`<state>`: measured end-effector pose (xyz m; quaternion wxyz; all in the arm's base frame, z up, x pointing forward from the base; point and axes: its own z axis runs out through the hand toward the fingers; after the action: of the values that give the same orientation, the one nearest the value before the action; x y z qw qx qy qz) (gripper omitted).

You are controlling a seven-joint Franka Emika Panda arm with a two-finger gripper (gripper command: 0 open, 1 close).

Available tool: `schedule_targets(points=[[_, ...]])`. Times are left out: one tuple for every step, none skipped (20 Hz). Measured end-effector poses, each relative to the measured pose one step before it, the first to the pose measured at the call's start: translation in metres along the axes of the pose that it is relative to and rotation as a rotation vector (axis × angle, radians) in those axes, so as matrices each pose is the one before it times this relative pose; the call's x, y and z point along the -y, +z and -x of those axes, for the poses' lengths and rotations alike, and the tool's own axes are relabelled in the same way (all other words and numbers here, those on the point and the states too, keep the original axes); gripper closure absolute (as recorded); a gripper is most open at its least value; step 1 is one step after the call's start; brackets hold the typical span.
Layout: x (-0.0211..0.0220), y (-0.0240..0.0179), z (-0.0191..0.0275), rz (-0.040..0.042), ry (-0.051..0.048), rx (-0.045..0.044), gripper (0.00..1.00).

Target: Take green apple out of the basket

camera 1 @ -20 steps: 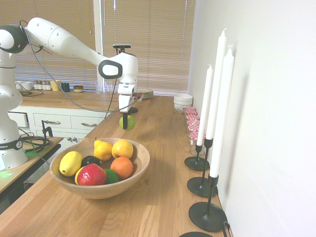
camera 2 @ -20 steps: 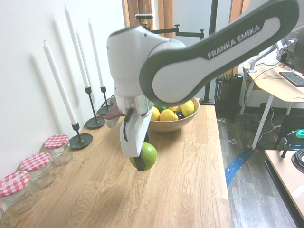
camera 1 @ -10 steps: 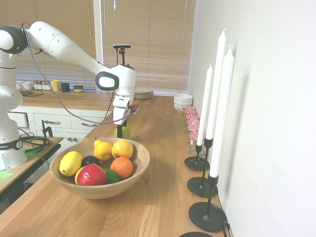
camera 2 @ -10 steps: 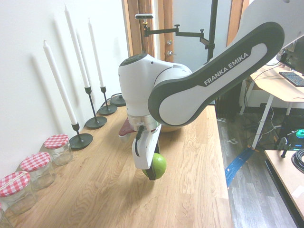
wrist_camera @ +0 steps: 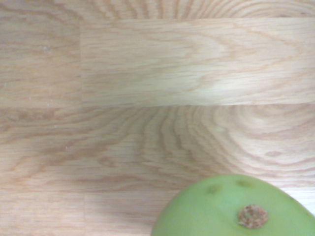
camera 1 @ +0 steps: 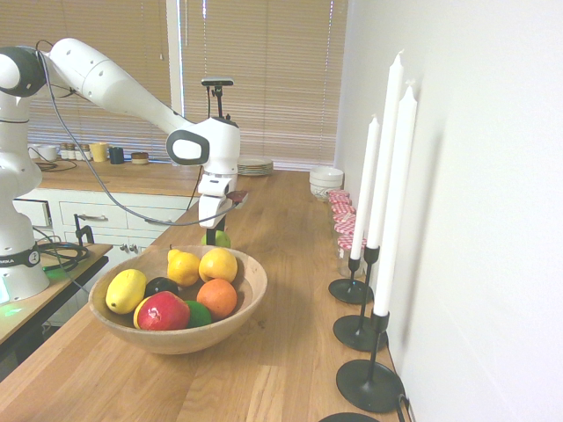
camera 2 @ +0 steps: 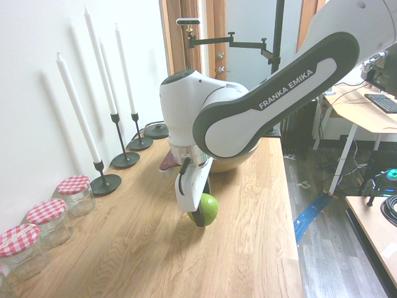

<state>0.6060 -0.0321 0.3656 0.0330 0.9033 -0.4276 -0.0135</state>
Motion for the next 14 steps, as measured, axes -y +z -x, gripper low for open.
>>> schedule_targets(points=[[-0.00004, -0.00015, -0.00016, -0.00025, -0.00018, -0.00022, 0.0], [-0.0002, 0.0, -0.00023, -0.00001, 0.0001, 0.00001, 0.0], [-0.00031, 0.00004, -0.00035, 0.00006, 0.00042, 0.00003, 0.0], [-0.00033, 0.00005, -0.00037, 0.00012, 0.00046, -0.00004, 0.0], [-0.00039, 0.00003, -0.00044, 0.00014, 0.0006, -0.0001, 0.0], [-0.00055, 0.0, -0.00066, 0.00018, 0.00106, -0.00022, 0.0], [-0.00066, 0.00003, -0.00081, 0.00021, 0.00118, -0.00026, 0.0], [-0.00033, -0.00001, -0.00041, 0.00007, 0.00041, -0.00016, 0.0], [0.0004, -0.00011, 0.0004, -0.00015, -0.00095, -0.00015, 0.0], [0.00082, -0.0003, 0.00079, -0.00094, -0.0013, 0.00019, 0.0], [0.00115, -0.00072, 0.00099, -0.00176, -0.00167, -0.00008, 0.0], [0.00133, -0.00136, 0.00114, -0.00335, -0.00146, -0.00001, 0.0], [0.00096, -0.00256, 0.0008, -0.00504, -0.00061, -0.00134, 0.0], [0.0004, -0.00417, 0.00027, -0.00692, 0.00056, -0.00303, 0.0]])
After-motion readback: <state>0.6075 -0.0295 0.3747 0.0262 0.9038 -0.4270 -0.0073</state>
